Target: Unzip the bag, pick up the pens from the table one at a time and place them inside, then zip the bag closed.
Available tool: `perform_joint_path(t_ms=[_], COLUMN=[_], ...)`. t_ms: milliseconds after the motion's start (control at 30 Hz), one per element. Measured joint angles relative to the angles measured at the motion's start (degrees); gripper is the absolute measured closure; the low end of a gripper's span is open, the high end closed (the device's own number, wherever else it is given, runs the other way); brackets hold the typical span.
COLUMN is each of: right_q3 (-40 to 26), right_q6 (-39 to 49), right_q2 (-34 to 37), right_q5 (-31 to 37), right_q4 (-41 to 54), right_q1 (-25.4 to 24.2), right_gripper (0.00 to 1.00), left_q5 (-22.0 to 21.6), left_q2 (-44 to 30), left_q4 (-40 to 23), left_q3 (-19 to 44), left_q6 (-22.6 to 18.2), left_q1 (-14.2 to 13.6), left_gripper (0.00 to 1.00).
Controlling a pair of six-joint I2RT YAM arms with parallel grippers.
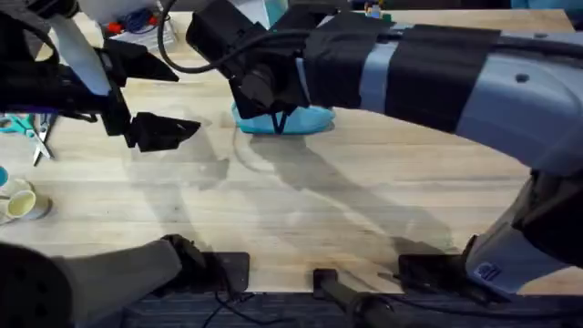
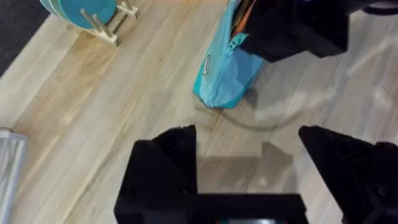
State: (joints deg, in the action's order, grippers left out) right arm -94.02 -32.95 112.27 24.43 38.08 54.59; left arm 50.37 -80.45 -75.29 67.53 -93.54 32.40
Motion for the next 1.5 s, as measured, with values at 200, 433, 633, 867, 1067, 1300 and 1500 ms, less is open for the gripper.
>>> perform_joint_path(t_ms=[200, 433, 633, 867, 1067, 1300, 1500], right_q3=[0.0, 0.0, 0.0, 0.0, 0.0, 0.0, 0.0], right_q6=[0.0, 0.0, 0.0, 0.0, 0.0, 0.0, 0.0], right_q2=[0.0, 0.0, 0.0, 0.0, 0.0, 0.0, 0.0], right_q5=[0.0, 0.0, 0.0, 0.0, 0.0, 0.0, 0.0], right_q4=[0.0, 0.0, 0.0, 0.0, 0.0, 0.0, 0.0], right_q1=[0.0, 0.0, 0.0, 0.0, 0.0, 0.0, 0.0], right_gripper=[0.971, 0.971, 0.971, 0.971, 0.971, 0.971, 0.971], left_q5=[2.5, 8.4, 11.6, 14.6, 15.6, 16.1, 16.0], left_q2=[-5.2, -11.0, -16.0, -21.1, -22.6, -22.9, -24.2], left_q4=[3.4, 6.8, 8.8, 13.5, 18.2, 21.0, 21.4], left_q3=[0.0, 0.0, 0.0, 0.0, 0.0, 0.0, 0.0], left_q6=[0.0, 0.0, 0.0, 0.0, 0.0, 0.0, 0.0], left_q1=[0.0, 0.0, -0.3, -3.8, -7.6, -11.4, -13.2], left_gripper=[0.006, 0.007, 0.006, 0.007, 0.007, 0.008, 0.007])
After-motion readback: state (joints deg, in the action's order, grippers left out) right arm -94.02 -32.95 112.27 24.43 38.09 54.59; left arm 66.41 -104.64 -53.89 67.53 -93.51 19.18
